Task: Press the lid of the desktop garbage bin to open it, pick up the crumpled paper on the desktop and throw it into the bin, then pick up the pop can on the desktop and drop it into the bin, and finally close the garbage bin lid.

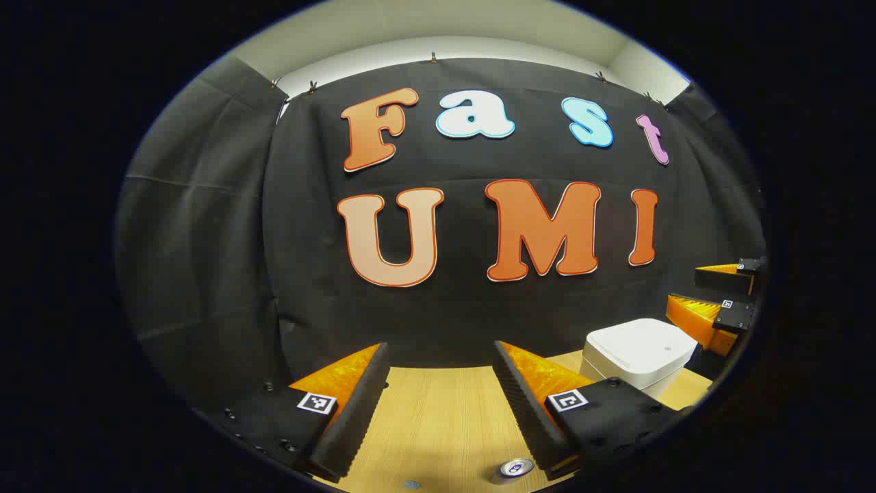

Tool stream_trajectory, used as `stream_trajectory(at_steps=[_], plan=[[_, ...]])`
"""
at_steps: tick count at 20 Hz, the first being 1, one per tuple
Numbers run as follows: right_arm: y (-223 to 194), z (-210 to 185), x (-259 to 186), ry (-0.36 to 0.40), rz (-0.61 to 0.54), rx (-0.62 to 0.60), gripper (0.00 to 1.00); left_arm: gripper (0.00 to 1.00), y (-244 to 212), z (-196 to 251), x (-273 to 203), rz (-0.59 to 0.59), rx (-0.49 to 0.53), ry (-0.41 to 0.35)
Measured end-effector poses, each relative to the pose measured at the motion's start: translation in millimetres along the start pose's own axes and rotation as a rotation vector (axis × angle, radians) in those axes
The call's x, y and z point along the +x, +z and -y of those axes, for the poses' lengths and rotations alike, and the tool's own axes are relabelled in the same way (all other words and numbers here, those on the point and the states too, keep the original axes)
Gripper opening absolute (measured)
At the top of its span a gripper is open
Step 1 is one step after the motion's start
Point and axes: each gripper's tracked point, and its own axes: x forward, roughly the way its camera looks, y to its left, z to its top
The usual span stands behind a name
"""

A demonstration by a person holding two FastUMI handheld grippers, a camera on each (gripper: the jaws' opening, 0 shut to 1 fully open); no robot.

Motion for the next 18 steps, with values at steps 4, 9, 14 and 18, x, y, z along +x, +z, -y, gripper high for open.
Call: stream_trajectory(at_steps=[4, 9, 14, 18], plan=[[1, 7, -3, -0.004, -0.007, -0.003, 0.96, 0.96, -1, 4, -2, -0.008, -0.006, 0.000], [5, 15, -6, -0.015, -0.007, -0.004, 0.96, 0.93, 3, 6, -5, 0.002, 0.005, 0.002], [5, 29, -14, -0.042, -0.009, -0.018, 0.96, 0.96, 4, 13, -8, 0.004, 0.007, -0.011], [1, 37, -19, -0.058, -0.020, -0.015, 0.96, 0.96, 2, 16, -11, 0.002, 0.003, -0.006]])
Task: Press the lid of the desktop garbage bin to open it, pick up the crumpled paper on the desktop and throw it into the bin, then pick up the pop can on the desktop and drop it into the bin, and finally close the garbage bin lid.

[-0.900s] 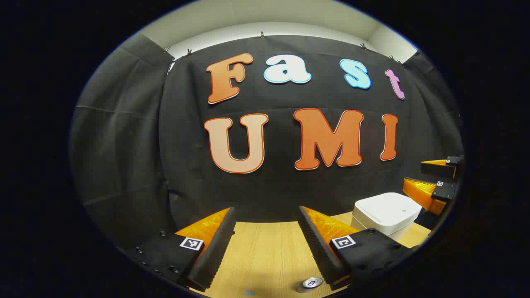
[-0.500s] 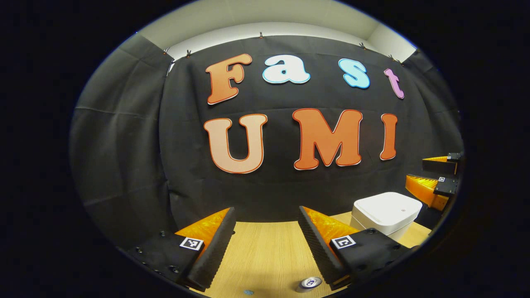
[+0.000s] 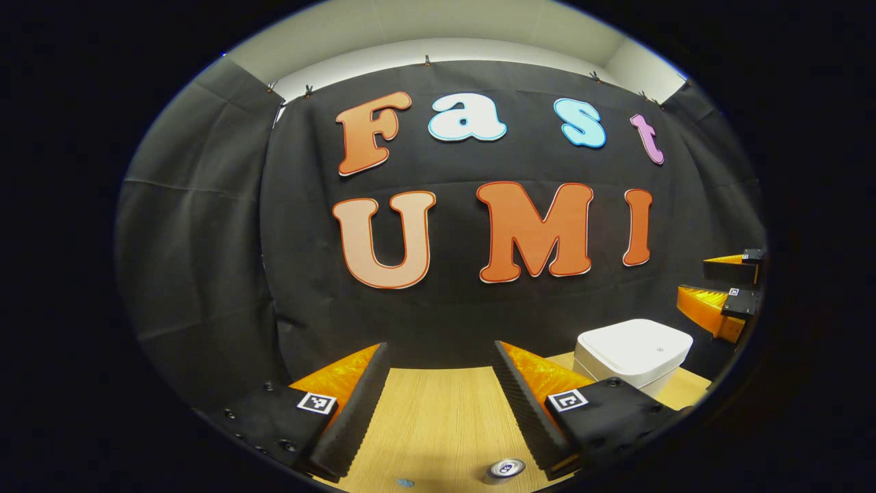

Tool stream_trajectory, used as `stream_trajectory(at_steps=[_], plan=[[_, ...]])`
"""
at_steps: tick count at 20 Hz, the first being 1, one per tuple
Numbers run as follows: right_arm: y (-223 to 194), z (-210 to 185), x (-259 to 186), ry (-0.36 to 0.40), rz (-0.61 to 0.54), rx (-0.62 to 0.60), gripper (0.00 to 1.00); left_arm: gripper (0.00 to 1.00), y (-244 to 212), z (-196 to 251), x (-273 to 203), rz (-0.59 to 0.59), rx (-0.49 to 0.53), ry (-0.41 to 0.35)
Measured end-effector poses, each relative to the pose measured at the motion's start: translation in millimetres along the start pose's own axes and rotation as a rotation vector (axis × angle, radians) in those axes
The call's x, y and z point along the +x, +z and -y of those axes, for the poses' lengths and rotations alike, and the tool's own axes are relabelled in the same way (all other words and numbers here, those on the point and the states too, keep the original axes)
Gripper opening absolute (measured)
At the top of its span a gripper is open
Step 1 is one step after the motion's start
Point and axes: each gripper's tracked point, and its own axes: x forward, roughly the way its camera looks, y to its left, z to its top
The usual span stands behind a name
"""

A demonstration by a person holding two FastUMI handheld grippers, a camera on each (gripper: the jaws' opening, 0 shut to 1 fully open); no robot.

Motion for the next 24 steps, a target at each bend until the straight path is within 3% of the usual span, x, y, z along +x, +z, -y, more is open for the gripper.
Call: stream_trajectory(at_steps=[2, 3, 4, 6, 10, 12, 14, 16, 17, 19, 24], plan=[[-2, 5, -1, -0.011, -0.010, 0.003, 0.96, 0.92, -2, -1, 0, -0.004, 0.001, 0.002], [-4, 8, 0, -0.017, -0.016, 0.003, 0.96, 0.92, -2, -1, -1, -0.007, 0.003, 0.002], [-5, 12, 0, -0.027, -0.022, 0.002, 0.96, 1.00, -3, -1, -1, -0.009, 0.004, 0.004], [-6, 23, 3, -0.052, -0.032, 0.007, 0.94, 0.96, -3, -2, -2, -0.012, 0.008, 0.008], [-14, 36, 12, -0.065, -0.067, 0.049, 0.81, 0.97, -6, -6, -4, -0.017, 0.015, 0.027], [-20, 41, 17, -0.073, -0.083, 0.051, 0.71, 0.96, -8, -11, -8, -0.017, 0.019, 0.038], [-29, 44, 24, -0.076, -0.112, 0.029, 0.48, 0.97, -10, -15, -8, -0.025, 0.020, 0.049], [-34, 43, 29, -0.066, -0.121, 0.015, 0.34, 0.97, -15, -18, -5, -0.038, 0.018, 0.058], [-35, 49, 30, -0.091, -0.110, 0.013, 0.23, 0.97, -16, -19, -4, -0.043, 0.019, 0.063], [-41, 50, 36, -0.094, -0.118, 0.022, 0.11, 0.97, -18, -22, -5, -0.049, 0.026, 0.075], [-81, 49, 50, -0.081, -0.222, 0.101, 0.02, 0.97, -23, -28, -4, -0.063, 0.044, 0.101]])
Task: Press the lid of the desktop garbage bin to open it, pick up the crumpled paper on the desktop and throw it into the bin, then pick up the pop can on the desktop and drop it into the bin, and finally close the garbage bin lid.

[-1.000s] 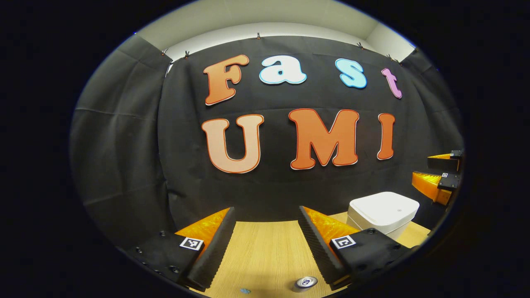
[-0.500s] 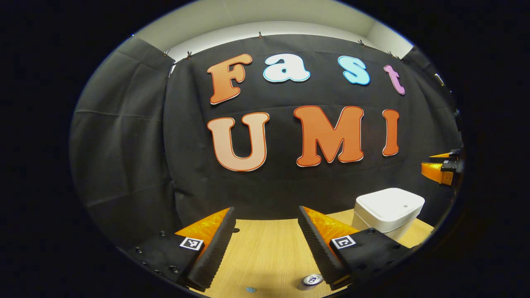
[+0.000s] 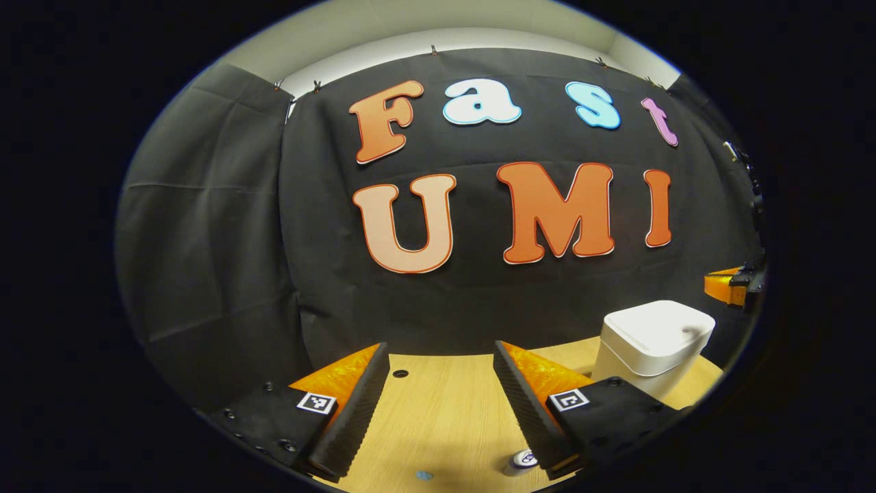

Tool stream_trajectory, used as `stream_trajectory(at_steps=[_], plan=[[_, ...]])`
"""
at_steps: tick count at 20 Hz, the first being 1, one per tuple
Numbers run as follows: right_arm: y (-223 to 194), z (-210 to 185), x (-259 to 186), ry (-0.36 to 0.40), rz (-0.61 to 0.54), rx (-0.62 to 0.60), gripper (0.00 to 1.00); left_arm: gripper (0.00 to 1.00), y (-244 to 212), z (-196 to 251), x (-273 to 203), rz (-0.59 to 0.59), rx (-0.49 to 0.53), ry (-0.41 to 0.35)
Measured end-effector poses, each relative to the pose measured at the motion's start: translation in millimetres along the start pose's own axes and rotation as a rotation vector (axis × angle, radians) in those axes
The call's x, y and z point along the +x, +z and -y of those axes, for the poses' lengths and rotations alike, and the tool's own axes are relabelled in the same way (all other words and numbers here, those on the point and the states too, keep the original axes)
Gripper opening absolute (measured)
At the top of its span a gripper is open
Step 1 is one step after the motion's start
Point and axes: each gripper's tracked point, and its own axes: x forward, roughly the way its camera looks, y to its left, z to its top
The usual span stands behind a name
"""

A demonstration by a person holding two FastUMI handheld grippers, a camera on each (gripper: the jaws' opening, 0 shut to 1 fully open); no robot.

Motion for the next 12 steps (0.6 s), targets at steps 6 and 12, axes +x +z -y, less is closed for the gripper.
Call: stream_trajectory(at_steps=[6, 12], plan=[[-44, -13, 16, 0.058, -0.119, 0.004, 0.02, 0.98, -8, -2, 1, -0.029, 0.016, 0.025], [-63, -19, 20, 0.077, -0.169, -0.062, 0.02, 0.98, -21, 5, 3, -0.070, 0.022, 0.029]])
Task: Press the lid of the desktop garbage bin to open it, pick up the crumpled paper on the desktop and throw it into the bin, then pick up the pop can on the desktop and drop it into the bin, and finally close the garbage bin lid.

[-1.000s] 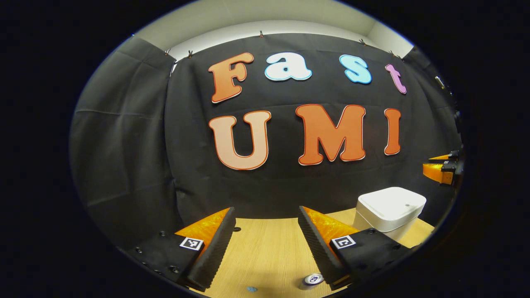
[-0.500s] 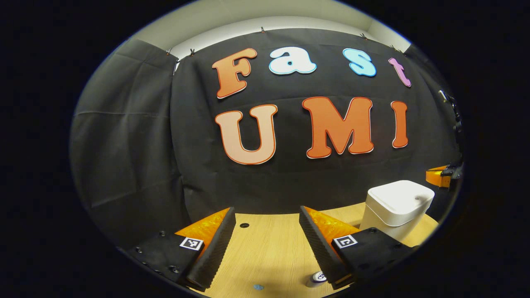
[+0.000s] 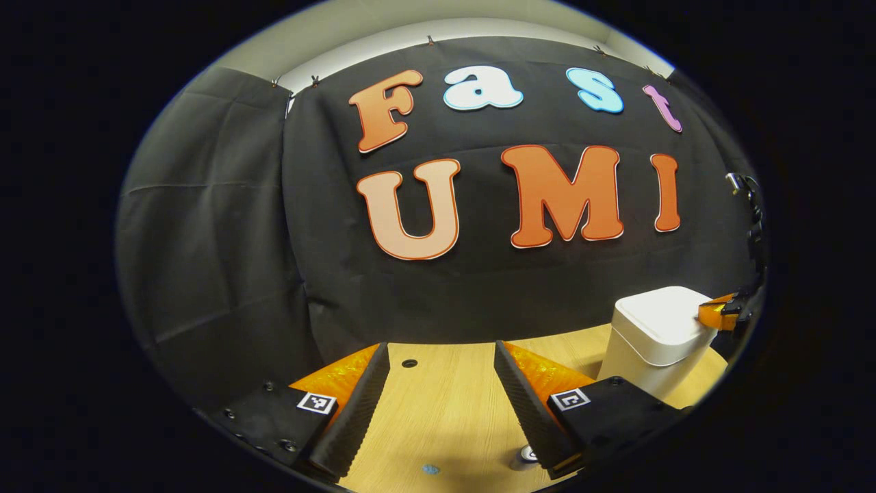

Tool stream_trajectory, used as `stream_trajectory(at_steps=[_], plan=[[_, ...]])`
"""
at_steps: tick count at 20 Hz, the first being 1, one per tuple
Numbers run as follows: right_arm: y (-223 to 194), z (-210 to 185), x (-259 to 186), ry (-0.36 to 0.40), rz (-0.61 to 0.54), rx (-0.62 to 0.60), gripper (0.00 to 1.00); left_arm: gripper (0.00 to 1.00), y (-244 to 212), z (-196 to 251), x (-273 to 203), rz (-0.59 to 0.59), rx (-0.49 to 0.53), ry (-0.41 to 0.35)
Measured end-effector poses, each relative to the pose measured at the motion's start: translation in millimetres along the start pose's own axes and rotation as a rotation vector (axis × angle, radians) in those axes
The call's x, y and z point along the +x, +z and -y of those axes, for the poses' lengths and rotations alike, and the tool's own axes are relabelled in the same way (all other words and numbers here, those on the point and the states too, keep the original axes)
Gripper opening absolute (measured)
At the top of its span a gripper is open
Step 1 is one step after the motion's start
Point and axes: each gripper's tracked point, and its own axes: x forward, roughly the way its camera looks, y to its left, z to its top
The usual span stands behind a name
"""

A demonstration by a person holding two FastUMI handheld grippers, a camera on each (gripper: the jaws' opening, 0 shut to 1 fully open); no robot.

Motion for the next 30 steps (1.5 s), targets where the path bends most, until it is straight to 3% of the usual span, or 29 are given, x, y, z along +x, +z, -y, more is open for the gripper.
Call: stream_trajectory(at_steps=[5, 8, 11, 15, 20, 24, 29, 30], plan=[[-4, 0, 1, 0.016, -0.029, 0.010, 0.01, 0.98, -6, 9, -2, -0.029, 0.012, 0.015], [1, -1, -1, 0.041, 0.011, -0.043, 0.01, 0.98, -7, 12, -6, -0.030, 0.009, 0.032], [13, -5, -6, 0.071, 0.077, -0.117, 0.01, 0.98, -4, 11, -13, -0.026, 0.005, 0.071], [57, 0, -20, 0.074, 0.254, -0.152, 0.01, 0.98, -5, 10, -23, -0.021, -0.012, 0.127], [98, -16, -36, 0.166, 0.412, -0.129, 0.03, 0.98, -18, -4, -35, -0.046, -0.031, 0.179], [107, -49, -52, 0.231, 0.463, -0.128, 0.17, 1.00, -34, -22, -28, -0.093, -0.058, 0.180], [87, -111, -57, 0.332, 0.405, -0.138, 0.64, 0.98, -73, -39, -6, -0.211, -0.115, 0.107], [81, -121, -55, 0.345, 0.385, -0.143, 0.67, 0.98, -84, -41, -1, -0.241, -0.128, 0.089]])
